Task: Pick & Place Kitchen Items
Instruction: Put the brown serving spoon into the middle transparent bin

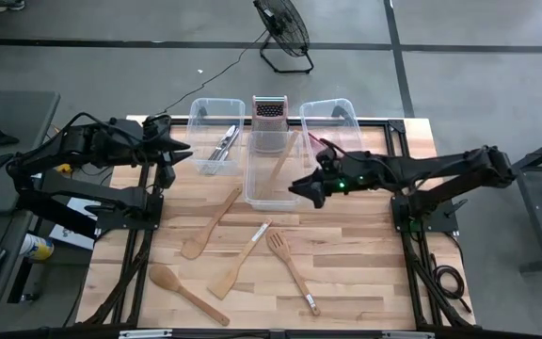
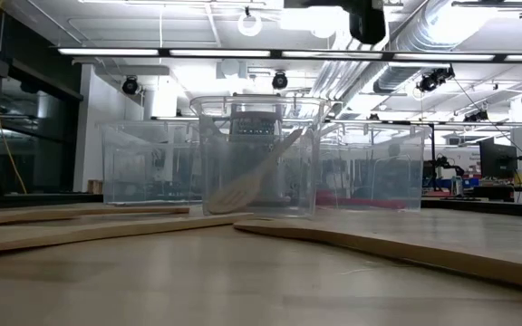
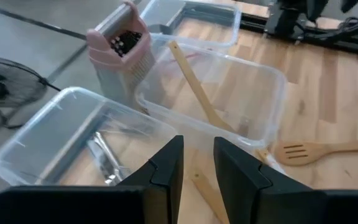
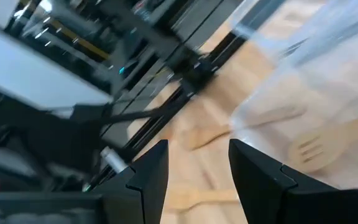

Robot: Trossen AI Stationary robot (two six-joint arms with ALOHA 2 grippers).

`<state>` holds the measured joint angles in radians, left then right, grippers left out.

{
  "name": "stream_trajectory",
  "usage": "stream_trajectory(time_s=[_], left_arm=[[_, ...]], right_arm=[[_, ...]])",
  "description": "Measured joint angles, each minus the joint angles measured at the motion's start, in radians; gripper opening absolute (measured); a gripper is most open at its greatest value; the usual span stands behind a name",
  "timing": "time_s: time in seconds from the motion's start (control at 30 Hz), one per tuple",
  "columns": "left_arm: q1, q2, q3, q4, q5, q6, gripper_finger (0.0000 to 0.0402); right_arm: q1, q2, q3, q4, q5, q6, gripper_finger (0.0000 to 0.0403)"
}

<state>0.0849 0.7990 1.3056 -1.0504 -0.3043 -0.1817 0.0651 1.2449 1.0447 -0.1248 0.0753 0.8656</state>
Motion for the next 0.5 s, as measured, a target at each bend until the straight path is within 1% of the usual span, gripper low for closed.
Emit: stream_trajectory(time_s=[0.2,0.4,0.5], left_arm=[[0.000,-0.036,0.000,0.000,0.009,-0.074,0.0088],[0.000,-0.078,-0.001,-0.013,0.009,-0.085,0.0088],[0.000,-0.111,-0.026,-0.015,0.021,-0.087,0.0088]], right_arm=[[0.076,-0.005,0.000,0.000,-0.034,-0.001,0.0160],[0.158,-0.001,0.000,-0.007,-0.029,0.000,0.0160],[0.200,-0.001,0.000,-0.040,-0.020,0.022,0.0160]])
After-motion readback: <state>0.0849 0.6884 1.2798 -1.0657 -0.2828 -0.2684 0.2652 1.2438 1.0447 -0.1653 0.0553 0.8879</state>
